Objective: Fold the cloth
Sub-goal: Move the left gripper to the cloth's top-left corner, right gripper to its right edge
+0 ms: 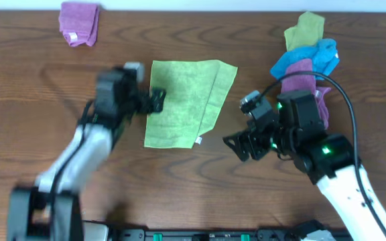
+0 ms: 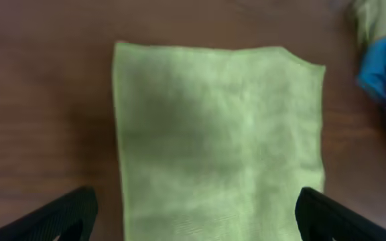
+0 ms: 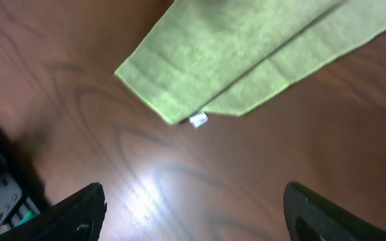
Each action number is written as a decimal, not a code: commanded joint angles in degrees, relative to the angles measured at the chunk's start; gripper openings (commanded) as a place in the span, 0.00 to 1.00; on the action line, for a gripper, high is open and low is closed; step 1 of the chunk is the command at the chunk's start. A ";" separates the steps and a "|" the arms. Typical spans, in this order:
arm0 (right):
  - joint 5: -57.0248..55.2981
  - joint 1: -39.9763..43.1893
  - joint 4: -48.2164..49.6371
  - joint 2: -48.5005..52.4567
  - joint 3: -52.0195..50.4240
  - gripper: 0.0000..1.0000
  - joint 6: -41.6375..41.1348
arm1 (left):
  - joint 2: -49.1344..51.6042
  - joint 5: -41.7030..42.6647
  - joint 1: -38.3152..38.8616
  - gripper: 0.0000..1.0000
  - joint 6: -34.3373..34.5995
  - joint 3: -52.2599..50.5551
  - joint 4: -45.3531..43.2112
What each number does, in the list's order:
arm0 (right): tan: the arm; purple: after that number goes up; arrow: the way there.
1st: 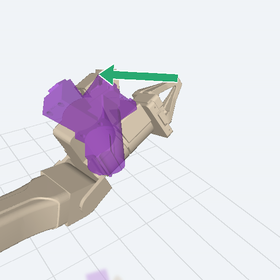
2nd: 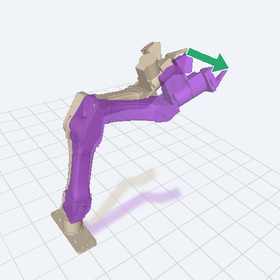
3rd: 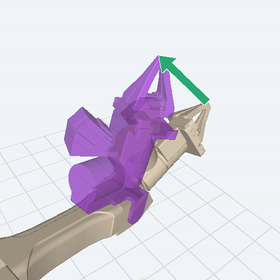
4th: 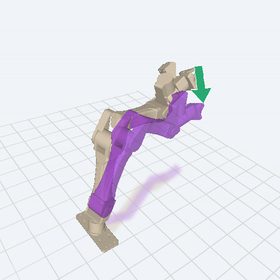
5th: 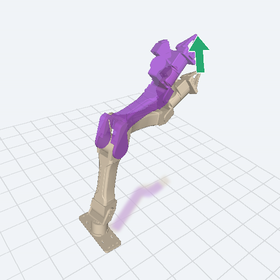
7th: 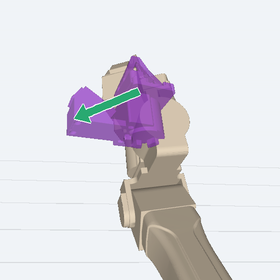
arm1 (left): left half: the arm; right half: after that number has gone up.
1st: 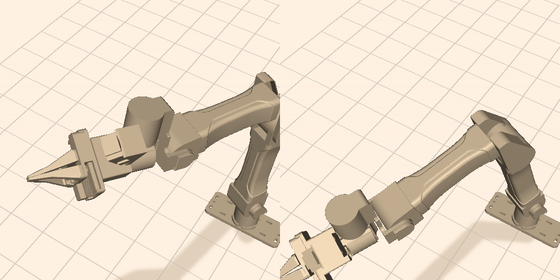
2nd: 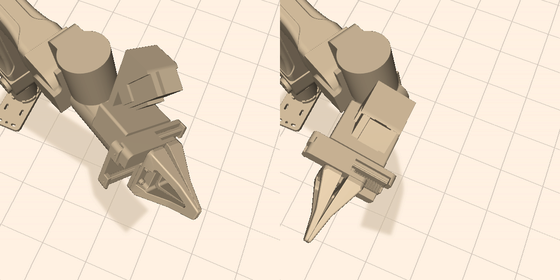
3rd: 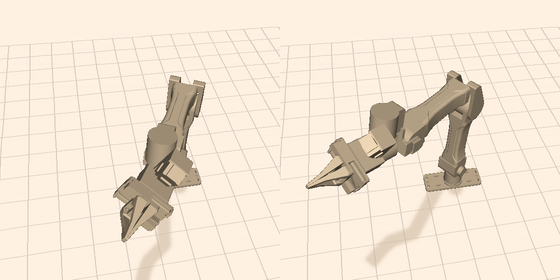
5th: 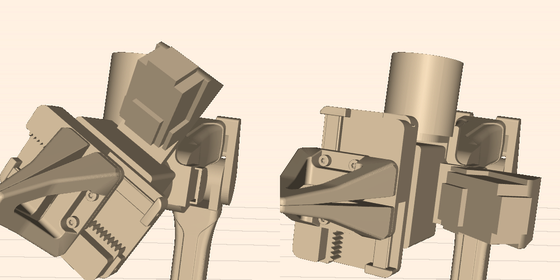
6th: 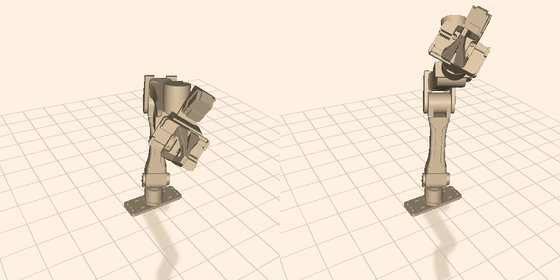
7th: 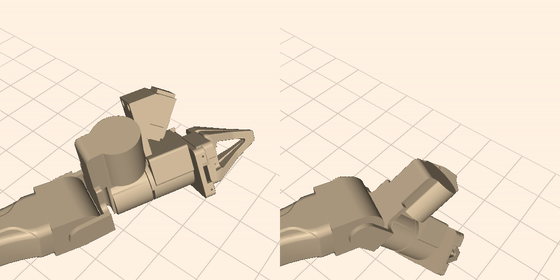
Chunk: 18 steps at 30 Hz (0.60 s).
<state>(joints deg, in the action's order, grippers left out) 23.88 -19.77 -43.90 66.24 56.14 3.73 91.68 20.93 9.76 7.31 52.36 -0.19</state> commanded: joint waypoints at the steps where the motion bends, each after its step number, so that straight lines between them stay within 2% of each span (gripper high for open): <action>1: -0.09 2.25 0.74 1.53 0.00 0.85 -0.28 | 9.99 -4.81 2.08 0.96 -7.93 13.70 6.01; 3: -0.07 4.74 0.87 1.99 0.00 0.85 0.00 | 17.25 -8.31 2.82 0.95 -11.06 23.23 9.90; 6: -0.07 7.65 0.76 1.97 0.00 0.86 0.22 | 23.87 -9.42 2.75 0.95 -13.38 31.26 12.41; 11: -0.09 10.40 0.42 1.99 0.00 0.86 0.22 | 31.69 -9.35 2.82 0.96 -13.66 38.45 12.63; 13: -0.09 10.43 0.42 1.99 0.00 0.86 0.20 | 33.27 -9.27 3.04 1.00 -13.46 38.93 12.81; 15: -0.09 10.43 0.48 1.99 0.00 0.86 0.17 | 34.14 -8.83 3.13 0.87 -13.25 38.93 13.73; 17: -0.09 10.43 0.83 1.99 0.00 0.84 0.17 | 34.29 -8.90 3.13 0.66 -13.05 38.93 14.69; 18: -0.09 10.43 1.09 1.99 0.00 0.83 0.17 | 34.32 -8.85 3.13 0.47 -12.85 38.93 14.84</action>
<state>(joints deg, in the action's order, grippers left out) 23.53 -9.65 -43.27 68.36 56.07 3.73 125.38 12.38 12.64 -5.17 90.04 14.26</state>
